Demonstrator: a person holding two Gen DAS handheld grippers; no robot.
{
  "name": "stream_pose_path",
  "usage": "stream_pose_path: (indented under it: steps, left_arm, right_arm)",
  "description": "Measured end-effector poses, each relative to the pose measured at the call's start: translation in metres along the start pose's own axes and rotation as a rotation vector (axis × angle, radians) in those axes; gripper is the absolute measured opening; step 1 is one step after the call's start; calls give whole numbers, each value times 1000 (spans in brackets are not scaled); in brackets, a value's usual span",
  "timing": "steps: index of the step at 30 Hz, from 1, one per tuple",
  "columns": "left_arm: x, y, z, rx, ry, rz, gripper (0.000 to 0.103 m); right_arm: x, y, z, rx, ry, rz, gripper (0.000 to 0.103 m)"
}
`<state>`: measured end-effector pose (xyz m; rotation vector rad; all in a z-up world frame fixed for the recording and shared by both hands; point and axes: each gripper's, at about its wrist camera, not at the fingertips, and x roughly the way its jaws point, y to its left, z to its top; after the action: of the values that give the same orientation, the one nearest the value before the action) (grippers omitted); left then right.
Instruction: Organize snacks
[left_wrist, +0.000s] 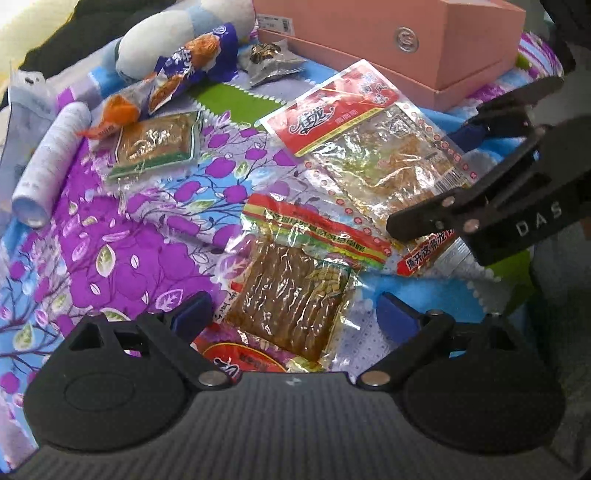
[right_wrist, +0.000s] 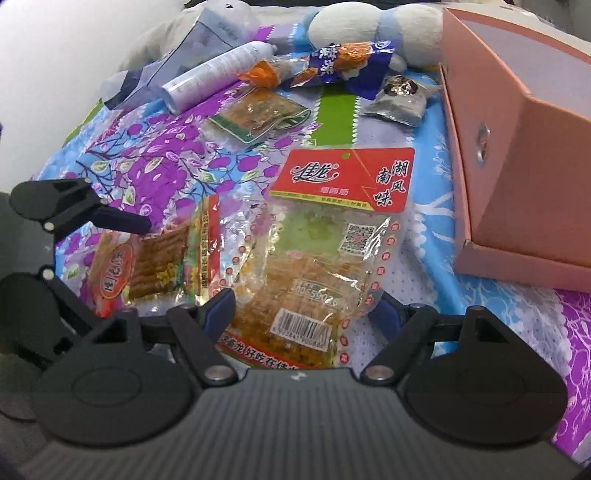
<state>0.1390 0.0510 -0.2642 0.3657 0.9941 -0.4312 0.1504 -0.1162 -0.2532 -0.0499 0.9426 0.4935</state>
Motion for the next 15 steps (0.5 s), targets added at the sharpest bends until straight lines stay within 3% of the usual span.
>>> stream_pose_path:
  steps: [2, 7, 11, 15]
  left_arm:
    - [-1, -2, 0, 3, 0, 3, 96]
    - [-5, -6, -1, 5, -7, -4, 85]
    - [-12, -13, -2, 14, -14, -2, 75]
    - [-19, -22, -7, 29, -41, 26, 63]
  right_arm:
    - [0, 2, -1, -14, -3, 0, 80]
    - [-2, 6, -3, -51, -10, 4, 67]
    - [-5, 6, -1, -29, -19, 6, 45]
    - [-11, 5, -3, -8, -43, 16, 34]
